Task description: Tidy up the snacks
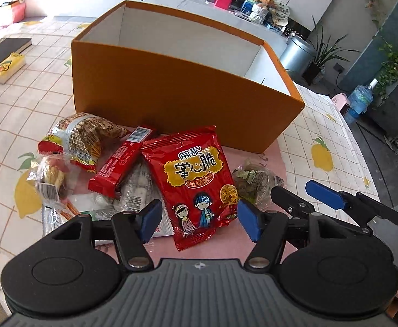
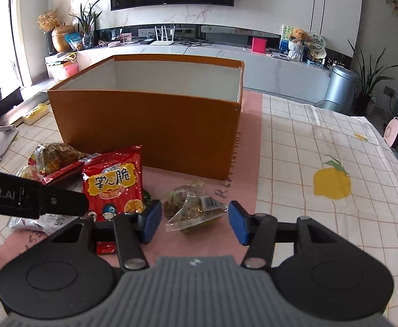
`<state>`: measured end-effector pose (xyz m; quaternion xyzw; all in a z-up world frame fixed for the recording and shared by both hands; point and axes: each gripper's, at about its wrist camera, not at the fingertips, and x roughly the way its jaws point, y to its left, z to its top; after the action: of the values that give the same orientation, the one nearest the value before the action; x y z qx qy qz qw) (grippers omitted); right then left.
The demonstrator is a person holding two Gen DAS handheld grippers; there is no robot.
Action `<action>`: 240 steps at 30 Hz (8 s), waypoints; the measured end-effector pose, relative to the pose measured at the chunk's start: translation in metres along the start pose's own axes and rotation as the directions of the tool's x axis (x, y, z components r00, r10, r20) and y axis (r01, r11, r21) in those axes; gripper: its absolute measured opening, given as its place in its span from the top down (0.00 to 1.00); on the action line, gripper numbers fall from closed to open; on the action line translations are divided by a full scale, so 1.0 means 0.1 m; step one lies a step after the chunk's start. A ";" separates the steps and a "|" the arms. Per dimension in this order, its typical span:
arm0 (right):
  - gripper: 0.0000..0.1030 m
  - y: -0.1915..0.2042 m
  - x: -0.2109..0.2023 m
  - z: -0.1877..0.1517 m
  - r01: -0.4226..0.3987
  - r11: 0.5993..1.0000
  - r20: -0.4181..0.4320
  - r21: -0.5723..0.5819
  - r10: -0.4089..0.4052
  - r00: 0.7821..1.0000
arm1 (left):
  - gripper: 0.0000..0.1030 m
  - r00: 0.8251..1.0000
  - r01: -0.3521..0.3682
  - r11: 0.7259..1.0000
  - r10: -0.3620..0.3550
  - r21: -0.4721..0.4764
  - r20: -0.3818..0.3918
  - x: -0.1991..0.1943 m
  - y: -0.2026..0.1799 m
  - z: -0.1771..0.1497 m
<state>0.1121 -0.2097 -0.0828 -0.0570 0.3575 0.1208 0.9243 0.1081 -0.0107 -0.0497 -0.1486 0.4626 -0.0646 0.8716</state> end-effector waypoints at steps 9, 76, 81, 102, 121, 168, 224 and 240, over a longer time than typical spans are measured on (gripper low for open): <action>0.58 -0.18 0.40 0.14 -0.069 0.997 -0.039 0.038 0.070 0.997 | 0.18 0.994 -0.108 0.992 0.106 -0.072 -0.028 0.28 -0.15 0.07; 0.71 0.05 -0.10 -0.05 -0.096 0.988 -0.088 0.118 0.107 0.990 | 0.73 0.994 0.068 0.997 -0.064 -0.046 0.083 -0.31 0.05 0.07; 0.71 0.19 -0.34 0.22 -0.084 0.995 -0.039 0.053 0.086 0.996 | 0.73 0.985 0.094 0.995 -0.089 -0.023 0.146 -0.56 0.10 0.23; 0.72 0.54 -0.22 1.44 -0.052 0.989 0.006 -0.135 0.053 0.999 | 0.73 0.951 0.072 0.996 -0.085 0.054 0.297 -0.78 0.29 1.14; 0.72 0.35 0.93 1.90 -0.060 0.989 -0.267 -0.138 0.021 0.963 | 0.73 0.988 0.048 0.995 -0.061 0.093 0.144 0.10 0.25 1.63; 0.44 0.31 0.62 1.77 -0.011 0.987 -0.186 -0.158 -0.019 0.982 | 0.31 0.990 -0.091 0.965 0.059 0.247 0.131 -0.16 0.00 1.18; 0.51 0.62 0.81 0.31 -0.181 0.933 -0.062 -0.312 0.170 0.983 | 0.50 0.993 -0.055 0.931 0.089 0.361 -0.079 0.32 0.31 0.33; 0.79 0.39 0.79 0.27 -0.326 0.944 -0.133 -0.054 0.316 0.939 | 0.58 0.974 -0.100 0.934 0.163 0.344 -0.160 0.59 0.21 0.49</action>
<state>0.1763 -0.1527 -0.1170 -0.0398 0.4132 0.2796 0.8658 0.1812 0.0047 -0.0769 0.0391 0.5332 -0.0967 0.8396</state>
